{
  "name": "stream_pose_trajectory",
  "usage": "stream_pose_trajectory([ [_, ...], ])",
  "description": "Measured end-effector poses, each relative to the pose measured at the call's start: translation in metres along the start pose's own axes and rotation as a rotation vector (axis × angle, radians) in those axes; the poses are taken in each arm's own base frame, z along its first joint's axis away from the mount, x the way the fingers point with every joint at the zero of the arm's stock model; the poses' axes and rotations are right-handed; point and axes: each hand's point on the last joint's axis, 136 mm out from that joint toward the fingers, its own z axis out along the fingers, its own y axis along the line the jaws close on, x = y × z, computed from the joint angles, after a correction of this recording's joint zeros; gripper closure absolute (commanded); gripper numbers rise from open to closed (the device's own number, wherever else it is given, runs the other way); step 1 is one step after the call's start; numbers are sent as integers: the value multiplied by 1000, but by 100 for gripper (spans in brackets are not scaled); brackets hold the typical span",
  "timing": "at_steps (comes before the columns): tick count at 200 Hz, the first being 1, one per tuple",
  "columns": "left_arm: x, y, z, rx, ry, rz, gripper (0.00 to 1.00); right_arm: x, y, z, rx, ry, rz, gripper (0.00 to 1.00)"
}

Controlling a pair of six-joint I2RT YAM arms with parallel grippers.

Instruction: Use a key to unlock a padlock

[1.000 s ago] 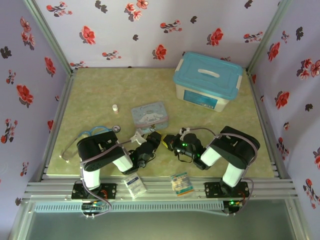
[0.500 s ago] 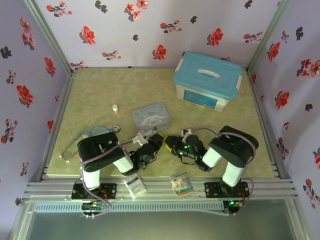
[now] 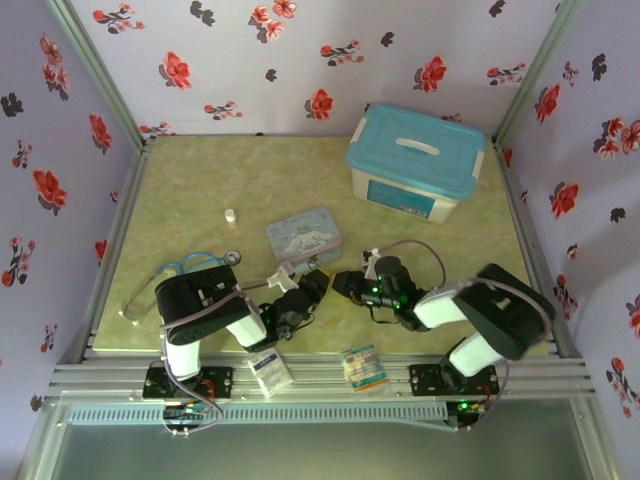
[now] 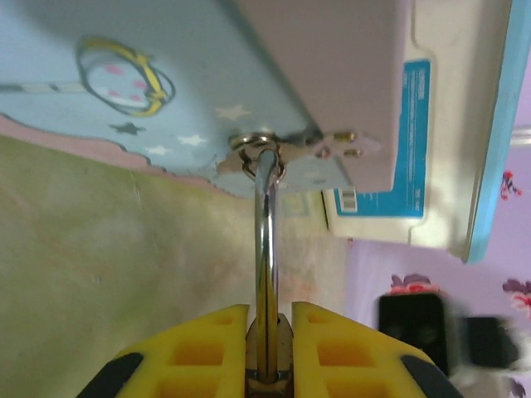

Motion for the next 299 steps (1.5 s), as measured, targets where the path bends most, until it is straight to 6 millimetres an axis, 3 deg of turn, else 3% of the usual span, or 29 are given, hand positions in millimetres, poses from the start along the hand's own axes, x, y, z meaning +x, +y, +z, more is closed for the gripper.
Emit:
stream_pose_trajectory([
  [22, 6, -2, -2, 8, 23, 0, 100, -20, 11, -15, 104, -27, -194, 50],
  [42, 12, -2, -3, 9, 48, 3, 100, -27, 16, -25, 166, -16, -349, 52],
  [84, 15, -2, -4, 9, 59, 4, 100, -1, -2, -35, 273, 97, -554, 57],
  [125, 15, -2, -4, 9, 59, 4, 100, 17, 0, -32, 294, 134, -691, 60],
  [179, 15, -1, -4, 8, 59, 4, 100, 23, -8, -27, 329, 156, -784, 61],
  [229, 15, -3, -3, 12, 59, 2, 100, 31, -3, -22, 266, 159, -831, 57],
  [299, 17, -3, -3, 12, 66, 1, 100, 36, -4, -16, 272, 149, -909, 65],
])
